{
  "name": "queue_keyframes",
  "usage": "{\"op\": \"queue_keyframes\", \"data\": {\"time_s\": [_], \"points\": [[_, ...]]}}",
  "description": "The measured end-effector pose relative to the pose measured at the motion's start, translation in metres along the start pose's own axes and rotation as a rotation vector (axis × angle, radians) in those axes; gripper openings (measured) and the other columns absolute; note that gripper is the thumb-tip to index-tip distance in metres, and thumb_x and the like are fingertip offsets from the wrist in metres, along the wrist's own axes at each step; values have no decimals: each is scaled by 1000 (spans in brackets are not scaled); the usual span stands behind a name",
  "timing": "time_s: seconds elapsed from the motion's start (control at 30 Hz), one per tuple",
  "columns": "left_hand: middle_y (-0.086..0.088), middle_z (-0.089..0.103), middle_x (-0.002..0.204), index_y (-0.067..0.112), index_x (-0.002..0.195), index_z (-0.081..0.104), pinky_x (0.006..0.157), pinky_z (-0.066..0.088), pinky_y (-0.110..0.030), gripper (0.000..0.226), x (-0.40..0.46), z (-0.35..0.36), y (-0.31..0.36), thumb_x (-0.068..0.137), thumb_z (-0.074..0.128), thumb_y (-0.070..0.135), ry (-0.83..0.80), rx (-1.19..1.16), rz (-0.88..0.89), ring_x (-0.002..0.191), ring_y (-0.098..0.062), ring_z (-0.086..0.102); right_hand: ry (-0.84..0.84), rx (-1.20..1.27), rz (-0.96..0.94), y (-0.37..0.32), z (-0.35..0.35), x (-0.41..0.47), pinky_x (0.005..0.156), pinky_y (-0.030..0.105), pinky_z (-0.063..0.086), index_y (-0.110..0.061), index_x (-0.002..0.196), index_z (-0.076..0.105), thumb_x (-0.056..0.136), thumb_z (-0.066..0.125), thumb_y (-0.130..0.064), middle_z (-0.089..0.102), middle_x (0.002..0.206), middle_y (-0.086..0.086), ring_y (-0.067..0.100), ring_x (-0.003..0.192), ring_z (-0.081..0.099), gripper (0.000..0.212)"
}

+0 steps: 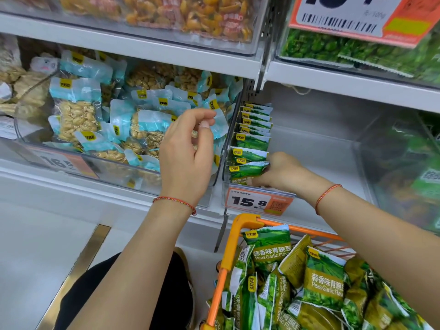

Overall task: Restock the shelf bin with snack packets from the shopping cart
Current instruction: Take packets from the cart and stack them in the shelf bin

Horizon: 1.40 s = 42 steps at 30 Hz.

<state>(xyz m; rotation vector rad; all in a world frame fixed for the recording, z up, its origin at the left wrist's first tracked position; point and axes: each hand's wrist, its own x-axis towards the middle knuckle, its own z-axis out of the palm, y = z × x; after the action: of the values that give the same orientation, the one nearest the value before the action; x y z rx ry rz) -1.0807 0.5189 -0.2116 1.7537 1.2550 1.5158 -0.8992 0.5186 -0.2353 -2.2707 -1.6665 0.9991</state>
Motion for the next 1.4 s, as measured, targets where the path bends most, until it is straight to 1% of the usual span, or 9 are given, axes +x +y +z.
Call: {"op": "queue_keyframes", "data": {"time_s": [0.13,0.27,0.4,0.5,0.63,0.9,1.0,1.3,1.4], "points": [[17,61,93,26,99,60,64,39,-17,21,0,0,0,94,44,13,-6,9,9,78,-7,55,-24,-59,-10,-4,-3,-6,78,33,52,-15,101,67,74,76,-47,72,89,4,20,81,65,43],[18,60,91,24,98,61,65,45,-23,20,1,0,-1,93,45,14,-9,21,16,86,-11,60,-56,-140,66,-1,-10,-10,62,30,39,-10,73,55,72,73,-55,58,73,7,23,70,53,49],[14,61,91,17,100,64,70,50,-32,21,1,0,-3,93,45,14,-9,38,30,90,-12,60,-60,-83,81,2,-12,-13,67,32,45,-3,80,69,74,73,-52,65,78,12,22,70,55,50],[16,61,91,16,100,64,72,50,-36,21,1,1,-4,92,45,15,-17,53,34,89,-13,60,-87,-137,50,-1,-10,-17,60,28,38,-11,63,56,82,65,-52,56,66,8,20,64,49,46],[11,62,92,15,100,65,72,50,-38,21,1,1,-5,92,45,14,-20,72,53,87,-14,60,-73,-222,-55,-11,-8,-22,48,27,25,-15,55,39,87,61,-49,38,56,1,15,54,36,51],[11,62,92,17,100,64,67,46,-31,20,0,1,-7,93,46,14,-43,77,54,79,-12,57,-39,-234,-44,-13,-11,-25,50,25,32,-22,60,44,82,64,-53,47,61,-4,12,58,43,43],[10,62,92,18,100,64,67,46,-32,20,1,2,-7,93,46,15,-46,83,50,79,-12,58,-19,-238,-24,-12,-7,-19,50,29,26,-14,57,40,83,62,-55,40,56,2,16,53,38,53],[11,62,91,17,100,64,70,51,-38,19,1,-3,-6,93,46,15,-53,104,70,84,-14,60,-15,-187,-38,-11,-9,-23,46,28,20,-19,51,31,88,60,-48,30,47,-3,13,45,29,55],[16,61,88,18,100,64,74,52,-41,20,-2,-4,-6,93,46,15,-45,106,72,88,-14,61,-14,-222,-17,-8,-15,-30,50,28,30,-11,55,52,87,57,-54,50,55,5,19,51,44,54]]}}
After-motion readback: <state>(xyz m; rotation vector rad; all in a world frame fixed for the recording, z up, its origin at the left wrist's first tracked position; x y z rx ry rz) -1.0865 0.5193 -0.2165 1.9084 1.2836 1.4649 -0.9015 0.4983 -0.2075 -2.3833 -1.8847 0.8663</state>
